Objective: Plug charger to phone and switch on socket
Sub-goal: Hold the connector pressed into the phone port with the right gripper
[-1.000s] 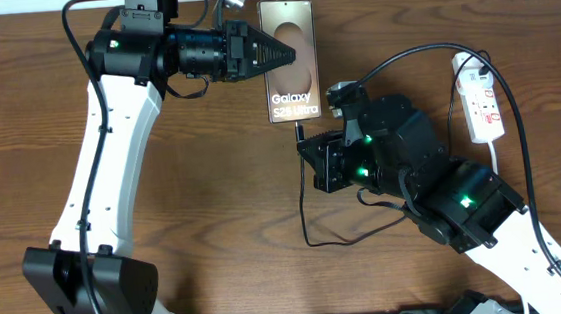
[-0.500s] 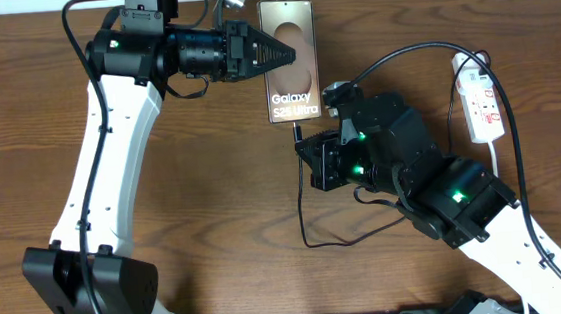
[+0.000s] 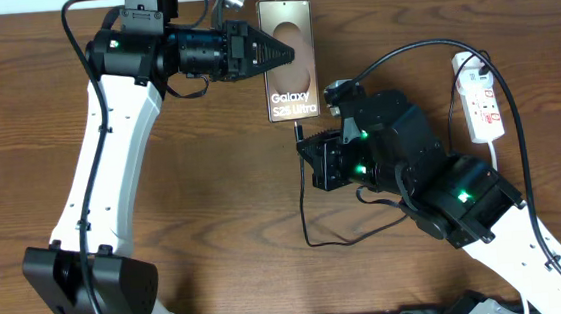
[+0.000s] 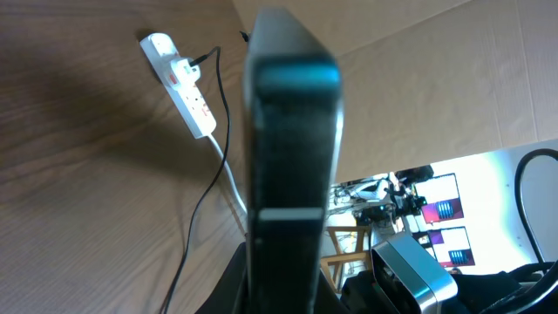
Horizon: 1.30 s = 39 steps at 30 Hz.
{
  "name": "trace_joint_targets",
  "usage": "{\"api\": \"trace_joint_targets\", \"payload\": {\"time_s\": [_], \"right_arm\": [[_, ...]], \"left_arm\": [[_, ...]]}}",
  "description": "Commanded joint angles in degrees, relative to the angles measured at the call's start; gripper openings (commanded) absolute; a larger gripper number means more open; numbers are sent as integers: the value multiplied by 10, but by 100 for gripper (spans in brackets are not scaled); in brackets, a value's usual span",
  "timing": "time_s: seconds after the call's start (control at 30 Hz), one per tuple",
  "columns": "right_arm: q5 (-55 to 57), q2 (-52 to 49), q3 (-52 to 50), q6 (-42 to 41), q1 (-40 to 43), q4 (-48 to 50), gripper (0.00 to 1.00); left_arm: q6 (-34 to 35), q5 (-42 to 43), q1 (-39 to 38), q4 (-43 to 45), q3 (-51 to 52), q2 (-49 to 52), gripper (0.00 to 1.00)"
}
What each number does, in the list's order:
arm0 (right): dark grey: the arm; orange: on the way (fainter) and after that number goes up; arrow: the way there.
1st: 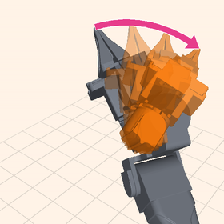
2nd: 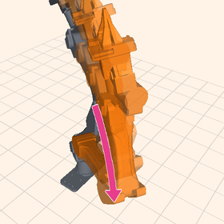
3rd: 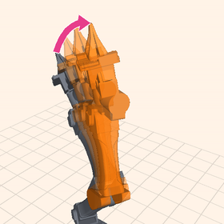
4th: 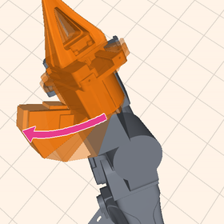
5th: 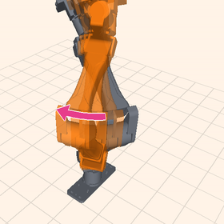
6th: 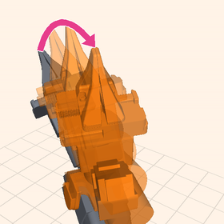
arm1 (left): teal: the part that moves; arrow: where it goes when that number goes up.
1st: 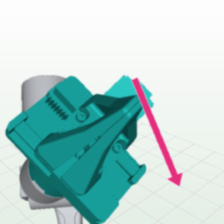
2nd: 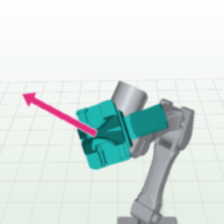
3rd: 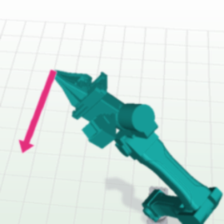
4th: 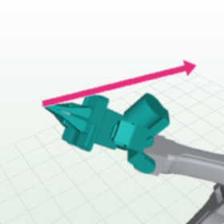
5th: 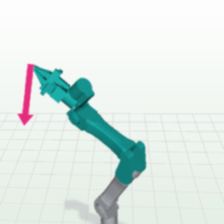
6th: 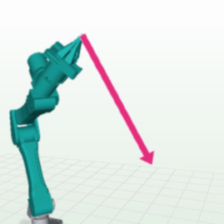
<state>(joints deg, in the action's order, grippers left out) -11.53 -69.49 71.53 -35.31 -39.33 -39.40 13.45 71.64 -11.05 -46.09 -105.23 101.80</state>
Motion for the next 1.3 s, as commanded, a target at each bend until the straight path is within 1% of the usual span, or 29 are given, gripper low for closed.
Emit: {"api": "trace_joint_targets", "payload": {"time_s": [0.0,0.87,1.03,1.27], "right_arm": [[7,-1,17,12,2,-1,1],[4,-17,21,14,2,5,1],[5,-17,36,24,2,-17,1],[5,-17,39,24,2,-21,1]], "left_arm": [[-7,17,-1,3,-7,0,7],[-8,16,-1,3,-7,0,7],[-8,14,-1,3,-7,0,7],[-8,12,-1,3,-7,0,7]]}}
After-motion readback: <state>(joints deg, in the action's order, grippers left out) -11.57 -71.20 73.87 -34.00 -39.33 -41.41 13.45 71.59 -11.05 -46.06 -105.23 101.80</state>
